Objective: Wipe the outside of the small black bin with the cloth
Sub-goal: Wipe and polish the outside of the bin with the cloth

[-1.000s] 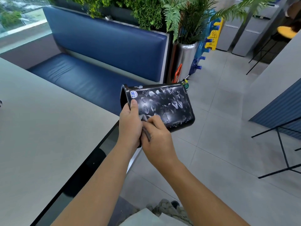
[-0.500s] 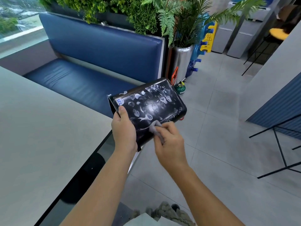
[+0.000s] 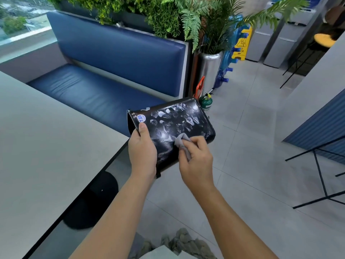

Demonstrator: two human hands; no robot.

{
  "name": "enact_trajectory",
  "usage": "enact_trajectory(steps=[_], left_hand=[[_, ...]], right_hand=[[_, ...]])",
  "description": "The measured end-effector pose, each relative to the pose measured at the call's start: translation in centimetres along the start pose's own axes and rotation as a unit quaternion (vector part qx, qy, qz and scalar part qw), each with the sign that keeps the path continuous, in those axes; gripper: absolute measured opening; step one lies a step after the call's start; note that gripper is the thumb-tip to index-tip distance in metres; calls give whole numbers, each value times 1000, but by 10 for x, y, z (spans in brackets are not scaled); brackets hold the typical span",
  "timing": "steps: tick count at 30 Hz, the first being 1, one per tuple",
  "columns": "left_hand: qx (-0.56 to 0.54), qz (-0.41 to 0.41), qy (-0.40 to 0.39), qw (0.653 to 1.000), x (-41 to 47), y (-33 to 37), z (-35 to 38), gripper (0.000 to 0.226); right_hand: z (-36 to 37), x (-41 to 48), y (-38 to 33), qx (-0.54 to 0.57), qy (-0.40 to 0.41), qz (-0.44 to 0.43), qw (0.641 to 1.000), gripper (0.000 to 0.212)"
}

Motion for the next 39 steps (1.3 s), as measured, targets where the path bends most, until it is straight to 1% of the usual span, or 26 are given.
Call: enact_trajectory(steps=[3, 5, 7, 8, 11, 13, 15, 18, 19, 21, 23, 24, 26, 29, 31, 33, 36, 38, 39], left_hand=[[24, 26, 8, 999, -10, 5, 11, 46], [28, 37, 13, 999, -13, 7, 16, 45], [26, 40, 16, 999, -14, 8, 19, 45], [23, 40, 18, 999, -15, 7, 20, 45], [23, 43, 18, 999, -21, 6, 20, 42], [20, 48, 17, 999, -28, 4, 21, 41], [4, 42, 19, 999, -33, 2, 23, 42], [-20, 25, 19, 999, -37, -3, 23, 40], [-31, 21, 20, 999, -38, -5, 22, 38], [-49, 15, 23, 998, -39, -8, 20, 36], [-53, 7, 19, 998, -40, -10, 19, 35], [-52, 6, 14, 999, -41, -9, 20, 36], [-47, 14, 5, 999, -41, -8, 23, 38], [-53, 14, 0, 998, -38, -9, 23, 37], [-61, 4, -17, 998, -36, -12, 23, 37], [-65, 5, -37, 997, -36, -14, 23, 38], [-63, 10, -37, 997, -36, -16, 25, 36], [-60, 18, -37, 997, -37, -13, 27, 40], [-61, 22, -37, 997, -37, -11, 27, 41]], right_hand=[[1, 6, -11, 17, -12, -37, 999, 21], [-1, -7, -22, 42, -56, -69, 995, 23], [-10, -16, -19, 51, -84, -81, 992, 23], [-15, -14, -13, 49, -81, -77, 992, 22], [-28, 9, 12, 32, -26, -42, 998, 18], [-29, 18, 15, 22, -18, -34, 999, 16], [-24, 9, 3, 32, -45, -50, 997, 16], [-22, -12, -14, 57, -110, -81, 989, 18], [-23, -12, -13, 56, -116, -84, 988, 19], [-27, 2, -3, 37, -87, -66, 993, 18], [-30, 22, 9, 15, -50, -33, 998, 12], [-28, 29, 12, 4, -44, -22, 999, 12], [-20, 31, 3, 2, -61, -31, 998, 16], [-12, 10, -19, 31, -123, -66, 990, 25], [-16, 1, -16, 28, -143, -87, 985, 22], [-24, 9, -2, 18, -123, -66, 990, 16], [-25, 34, 15, -15, -56, -27, 998, 14], [-17, 41, 9, -21, -44, -31, 998, 17], [-13, 37, 1, -12, -55, -44, 997, 19]])
Point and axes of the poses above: each hand's wrist, its own x-axis towards the middle knuckle, its own z-axis out of the palm, y = z × x, the point moved 3 cm from there along x, towards the middle knuckle, and after that the axes turned 8 degrees about y, right-handed, at the moved point
